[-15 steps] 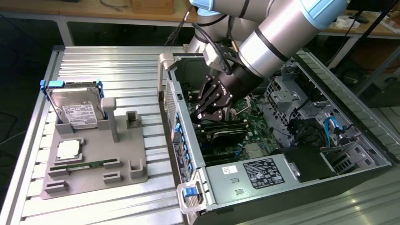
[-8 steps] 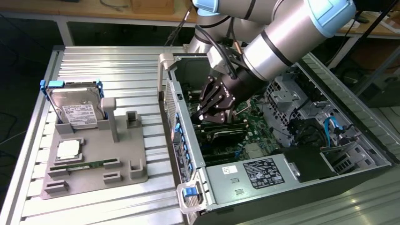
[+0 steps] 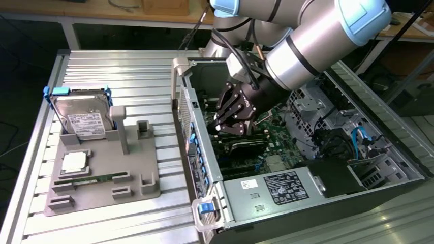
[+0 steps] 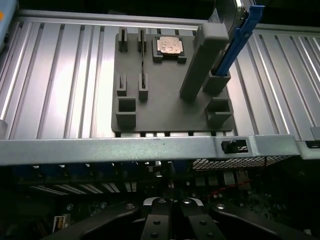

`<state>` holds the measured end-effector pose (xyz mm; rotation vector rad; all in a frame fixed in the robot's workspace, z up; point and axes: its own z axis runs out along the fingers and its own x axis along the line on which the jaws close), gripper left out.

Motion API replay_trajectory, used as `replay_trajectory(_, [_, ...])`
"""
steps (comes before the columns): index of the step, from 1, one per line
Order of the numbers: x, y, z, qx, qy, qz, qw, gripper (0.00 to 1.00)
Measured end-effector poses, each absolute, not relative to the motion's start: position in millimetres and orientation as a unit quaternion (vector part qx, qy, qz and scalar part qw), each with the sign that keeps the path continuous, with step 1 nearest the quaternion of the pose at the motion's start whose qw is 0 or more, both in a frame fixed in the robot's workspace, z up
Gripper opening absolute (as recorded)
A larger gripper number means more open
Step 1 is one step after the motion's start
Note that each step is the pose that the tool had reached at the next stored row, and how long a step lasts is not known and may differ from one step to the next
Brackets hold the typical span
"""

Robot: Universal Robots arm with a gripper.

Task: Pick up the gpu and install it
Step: 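Press down on the gpu until it lock into place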

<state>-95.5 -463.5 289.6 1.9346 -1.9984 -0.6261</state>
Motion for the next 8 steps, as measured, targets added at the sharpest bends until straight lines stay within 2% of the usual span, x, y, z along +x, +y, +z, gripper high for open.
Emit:
replay_trajectory(3, [-95.2,-463.5,289.7,0.670,-0.694,-0.216,0.150,0.11])
replay_trajectory(8, [-94.6,-462.8,289.6,0.663,-0.699,-0.200,0.177,0.11])
